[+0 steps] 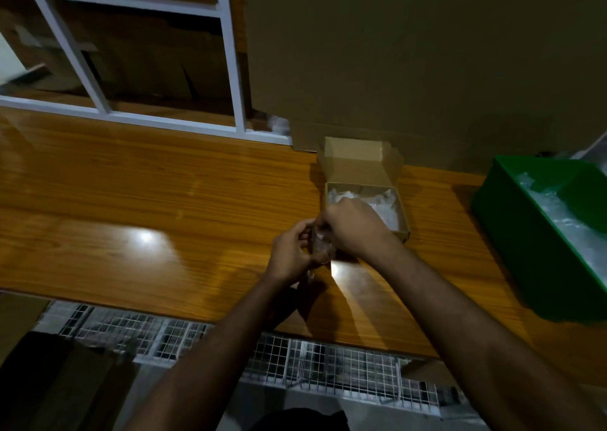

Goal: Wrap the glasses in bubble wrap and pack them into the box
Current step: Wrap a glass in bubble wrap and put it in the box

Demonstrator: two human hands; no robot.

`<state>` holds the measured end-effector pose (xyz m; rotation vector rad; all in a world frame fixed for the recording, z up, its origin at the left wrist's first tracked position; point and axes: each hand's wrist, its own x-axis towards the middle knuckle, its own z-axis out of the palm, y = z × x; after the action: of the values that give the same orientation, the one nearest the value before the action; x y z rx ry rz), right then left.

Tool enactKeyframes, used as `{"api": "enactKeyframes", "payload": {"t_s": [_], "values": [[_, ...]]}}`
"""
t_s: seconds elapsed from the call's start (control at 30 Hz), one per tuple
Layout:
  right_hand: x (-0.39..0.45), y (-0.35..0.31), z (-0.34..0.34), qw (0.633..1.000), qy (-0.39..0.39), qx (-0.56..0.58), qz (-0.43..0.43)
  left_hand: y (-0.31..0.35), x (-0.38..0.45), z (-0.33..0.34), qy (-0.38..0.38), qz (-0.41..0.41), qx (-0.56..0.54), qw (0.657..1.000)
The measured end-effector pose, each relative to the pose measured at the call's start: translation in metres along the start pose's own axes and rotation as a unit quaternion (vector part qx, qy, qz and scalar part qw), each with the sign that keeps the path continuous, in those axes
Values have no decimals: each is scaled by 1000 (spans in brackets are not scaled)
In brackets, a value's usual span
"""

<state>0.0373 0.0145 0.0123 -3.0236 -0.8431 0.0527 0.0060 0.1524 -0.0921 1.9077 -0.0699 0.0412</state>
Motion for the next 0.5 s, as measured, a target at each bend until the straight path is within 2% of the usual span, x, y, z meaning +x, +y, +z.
{"api": "enactKeyframes", "payload": {"t_s": [0.07, 0.17, 0.3, 0.43, 0.5], "values": [[2, -3, 1, 999, 13, -30, -1, -3, 2, 0, -5, -4, -5, 1000], [4, -1, 5, 998, 51, -11, 20, -4, 2, 0, -6, -9, -13, 1000], [8, 2, 9, 992, 97, -24, 81, -6, 1, 0, -10, -17, -46, 999], [17, 7, 6, 984, 46, 18, 171, 0, -3, -1, -21, -28, -77, 996], [16, 16, 10, 976, 12, 107, 187, 2, -4, -3, -35, -24, -82, 996]]}}
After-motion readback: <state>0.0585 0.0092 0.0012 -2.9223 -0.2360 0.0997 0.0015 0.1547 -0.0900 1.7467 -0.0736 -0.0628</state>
